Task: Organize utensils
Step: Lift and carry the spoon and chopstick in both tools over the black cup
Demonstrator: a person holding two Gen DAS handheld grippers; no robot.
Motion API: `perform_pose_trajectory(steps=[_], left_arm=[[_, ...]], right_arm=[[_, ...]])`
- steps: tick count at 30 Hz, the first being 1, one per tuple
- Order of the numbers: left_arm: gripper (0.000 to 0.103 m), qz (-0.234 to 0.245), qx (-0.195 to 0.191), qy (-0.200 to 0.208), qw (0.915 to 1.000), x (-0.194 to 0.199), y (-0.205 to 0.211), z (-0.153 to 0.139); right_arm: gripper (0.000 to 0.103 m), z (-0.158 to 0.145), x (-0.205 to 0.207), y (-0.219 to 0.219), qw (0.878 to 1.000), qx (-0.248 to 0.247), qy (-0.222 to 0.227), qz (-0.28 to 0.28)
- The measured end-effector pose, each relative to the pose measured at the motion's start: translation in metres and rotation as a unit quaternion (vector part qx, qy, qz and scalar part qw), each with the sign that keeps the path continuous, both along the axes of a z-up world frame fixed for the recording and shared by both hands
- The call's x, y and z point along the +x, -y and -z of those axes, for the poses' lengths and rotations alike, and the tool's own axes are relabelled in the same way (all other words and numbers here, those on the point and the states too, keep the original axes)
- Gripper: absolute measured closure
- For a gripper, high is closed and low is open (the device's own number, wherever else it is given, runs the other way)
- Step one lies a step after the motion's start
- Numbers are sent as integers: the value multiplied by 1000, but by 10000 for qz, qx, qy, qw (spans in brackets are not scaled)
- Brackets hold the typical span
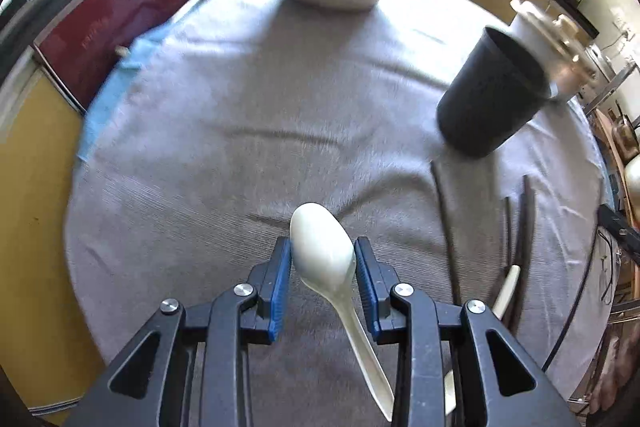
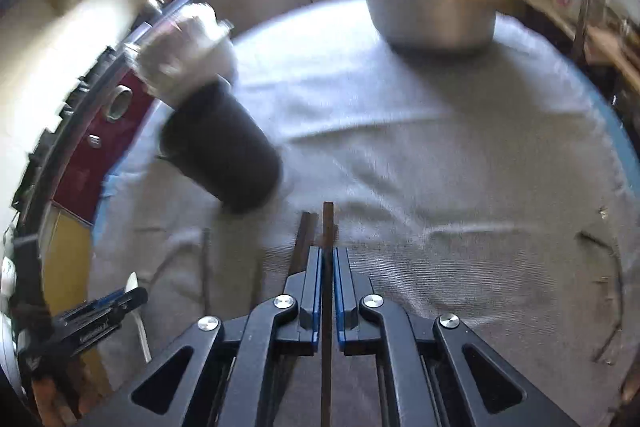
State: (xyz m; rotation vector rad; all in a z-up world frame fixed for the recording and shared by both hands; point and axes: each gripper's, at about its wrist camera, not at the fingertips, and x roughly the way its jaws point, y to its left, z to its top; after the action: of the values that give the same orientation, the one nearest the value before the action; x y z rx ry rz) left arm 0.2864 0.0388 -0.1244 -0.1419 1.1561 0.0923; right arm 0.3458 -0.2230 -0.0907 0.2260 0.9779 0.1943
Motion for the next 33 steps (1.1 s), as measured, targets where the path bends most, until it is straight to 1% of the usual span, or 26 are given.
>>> perform_pose_trajectory(steps=[1, 2, 3, 4, 6, 10, 12, 16, 17, 20, 23, 25, 28, 30, 33], left_arm=[[70, 3, 62, 94, 9999, -5, 1, -7], [70, 0, 114, 186, 9998, -12, 2, -14], [70, -28, 160, 259, 9995, -17, 2, -21], [70, -61, 175, 367, 9992, -22, 3, -29], [70, -97, 166, 591, 9981, -20, 0, -42], [70, -156, 236, 1034, 9942, -15, 7, -74], [70, -161, 297, 1343, 9904, -16, 12, -98], [70, -69, 332, 1917, 9809, -18, 25, -143], [70, -52, 413, 2058, 9777, -17, 29, -154], [70, -25, 699, 2429, 9675, -7, 41, -173], [70, 25, 939, 2557, 9622, 11, 51, -178], [70, 71, 910, 2630, 9605, 30, 57, -176], [70, 18, 923, 2740, 9573, 54, 61, -173], [70, 14, 825, 2832, 9555, 71, 65, -171], [70, 30, 655, 2836, 9567, 103, 69, -163]], right_arm=[[97, -11, -9, 1, 9997, 93, 209, -42], [97, -18, -10, 1, 9994, 57, 339, -30], [97, -30, -20, 0, 9984, 3, 560, -39], [97, -41, -33, 1, 9968, 75, 786, -94], [97, -58, -49, 1, 9942, 31, 1074, -57], [97, -98, -70, 1, 9867, 132, 1618, -39], [97, -118, -75, 4, 9822, 131, 1874, -1], [97, -148, -77, 3, 9768, 281, 2123, -44], [97, -156, -79, 3, 9757, 297, 2171, -53], [97, -176, -77, 3, 9733, 372, 2261, -100], [97, -191, -69, 2, 9710, 423, 2348, -158], [97, -198, -63, 1, 9700, 461, 2380, -184], [97, -206, -50, 1, 9681, 551, 2433, -216], [97, -213, -38, -2, 9664, 494, 2513, -232], [97, -219, -14, -6, 9649, 557, 2552, -284]])
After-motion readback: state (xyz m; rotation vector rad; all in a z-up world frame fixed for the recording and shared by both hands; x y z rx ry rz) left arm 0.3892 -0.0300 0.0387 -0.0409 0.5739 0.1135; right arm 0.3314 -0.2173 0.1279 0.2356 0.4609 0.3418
